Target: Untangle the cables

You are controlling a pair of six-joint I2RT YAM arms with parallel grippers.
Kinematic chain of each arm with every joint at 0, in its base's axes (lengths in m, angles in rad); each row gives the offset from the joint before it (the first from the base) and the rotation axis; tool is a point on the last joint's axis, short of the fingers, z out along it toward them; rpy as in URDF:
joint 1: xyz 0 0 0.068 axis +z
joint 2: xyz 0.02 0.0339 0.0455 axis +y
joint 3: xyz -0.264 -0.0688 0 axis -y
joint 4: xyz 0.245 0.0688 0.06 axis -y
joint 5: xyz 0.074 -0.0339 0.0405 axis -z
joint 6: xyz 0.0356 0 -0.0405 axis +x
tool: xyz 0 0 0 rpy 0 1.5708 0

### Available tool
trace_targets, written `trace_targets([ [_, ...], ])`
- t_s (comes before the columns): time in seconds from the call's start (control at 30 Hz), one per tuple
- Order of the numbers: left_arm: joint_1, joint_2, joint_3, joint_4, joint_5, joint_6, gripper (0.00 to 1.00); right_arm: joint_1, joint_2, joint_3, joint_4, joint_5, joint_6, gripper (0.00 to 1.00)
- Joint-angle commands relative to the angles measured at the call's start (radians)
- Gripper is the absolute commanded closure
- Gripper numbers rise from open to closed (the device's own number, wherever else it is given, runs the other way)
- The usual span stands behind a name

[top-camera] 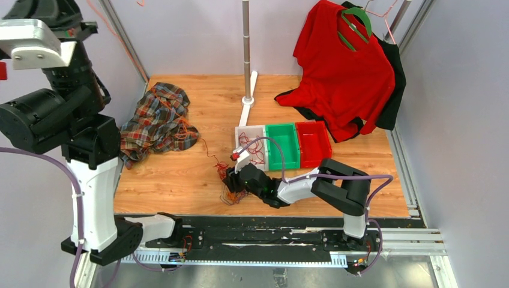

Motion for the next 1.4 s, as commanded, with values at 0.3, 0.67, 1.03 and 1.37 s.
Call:
trace_targets([
  [0.3,-0.004,0.203,0.366,0.255,-0.094,0.067,1.0,0.027,0.037,-0.03,-0.001,0.016,0.014,0.72],
  [0.67,-0.004,-0.11,-0.208,0.036,0.202,-0.04,1.0,0.026,-0.194,0.077,-0.208,-0.136,-0.057,0.27],
  [1.03,-0.004,-0.277,-0.49,-0.148,0.57,-0.149,1.0,-0.045,-0.451,0.113,-0.422,-0.277,-0.095,0.26],
  [1.37,-0.023,-0.238,-0.595,-0.225,0.72,-0.51,1.0,-0.393,-0.725,-0.144,-0.281,-0.247,0.119,0.3],
])
